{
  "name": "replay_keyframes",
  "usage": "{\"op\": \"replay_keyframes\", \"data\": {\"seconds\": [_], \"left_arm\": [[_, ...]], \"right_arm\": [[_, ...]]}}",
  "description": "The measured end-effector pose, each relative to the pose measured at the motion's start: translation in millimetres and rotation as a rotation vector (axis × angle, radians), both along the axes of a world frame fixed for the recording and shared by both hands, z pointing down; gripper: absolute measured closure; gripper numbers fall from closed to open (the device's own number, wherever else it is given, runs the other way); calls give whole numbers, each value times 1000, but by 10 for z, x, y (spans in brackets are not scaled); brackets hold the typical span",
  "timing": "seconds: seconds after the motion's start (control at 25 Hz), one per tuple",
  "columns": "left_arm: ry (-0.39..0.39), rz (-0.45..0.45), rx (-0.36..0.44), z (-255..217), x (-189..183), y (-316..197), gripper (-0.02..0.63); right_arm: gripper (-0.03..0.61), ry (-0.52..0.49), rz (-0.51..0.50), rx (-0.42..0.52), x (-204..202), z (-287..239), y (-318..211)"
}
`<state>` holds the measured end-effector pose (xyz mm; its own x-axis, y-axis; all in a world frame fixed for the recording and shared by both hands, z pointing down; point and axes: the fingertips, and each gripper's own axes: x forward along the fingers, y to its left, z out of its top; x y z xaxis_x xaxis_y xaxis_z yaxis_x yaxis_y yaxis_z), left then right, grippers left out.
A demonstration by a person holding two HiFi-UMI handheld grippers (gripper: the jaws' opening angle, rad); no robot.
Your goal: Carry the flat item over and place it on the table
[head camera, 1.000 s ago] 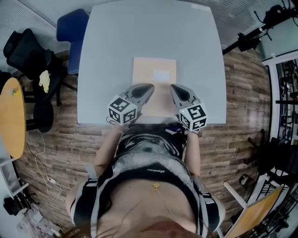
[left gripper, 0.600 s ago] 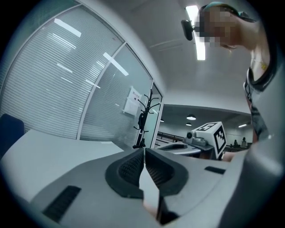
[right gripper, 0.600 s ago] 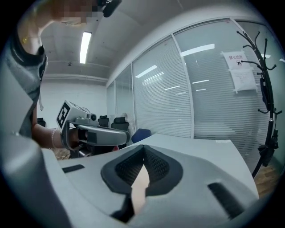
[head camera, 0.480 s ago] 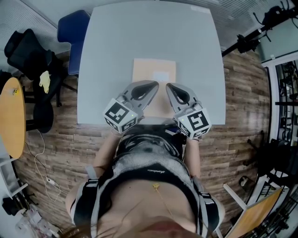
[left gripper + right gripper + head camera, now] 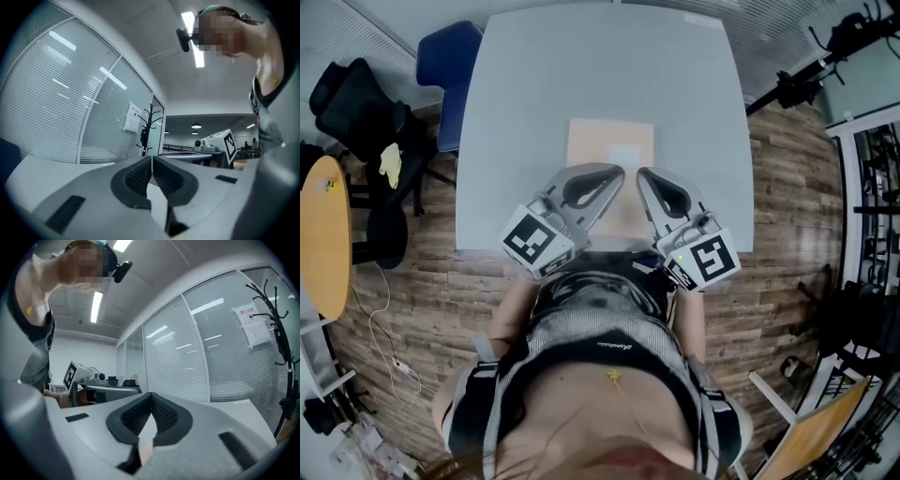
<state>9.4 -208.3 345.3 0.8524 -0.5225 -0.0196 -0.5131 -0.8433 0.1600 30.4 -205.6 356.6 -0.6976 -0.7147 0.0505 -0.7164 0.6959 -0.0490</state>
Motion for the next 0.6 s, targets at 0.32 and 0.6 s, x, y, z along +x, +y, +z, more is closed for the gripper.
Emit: {"op": "replay_keyframes", "data": {"seconds": [0.32,0.6], "left_arm": [[-17,1,-2,45,5,64,600],[-35,-6,17,40,7,80,601]], "right_arm": [[580,-7,-12,-18,-34,65,89],[580,17,-14,-18,-40,82,94]]}}
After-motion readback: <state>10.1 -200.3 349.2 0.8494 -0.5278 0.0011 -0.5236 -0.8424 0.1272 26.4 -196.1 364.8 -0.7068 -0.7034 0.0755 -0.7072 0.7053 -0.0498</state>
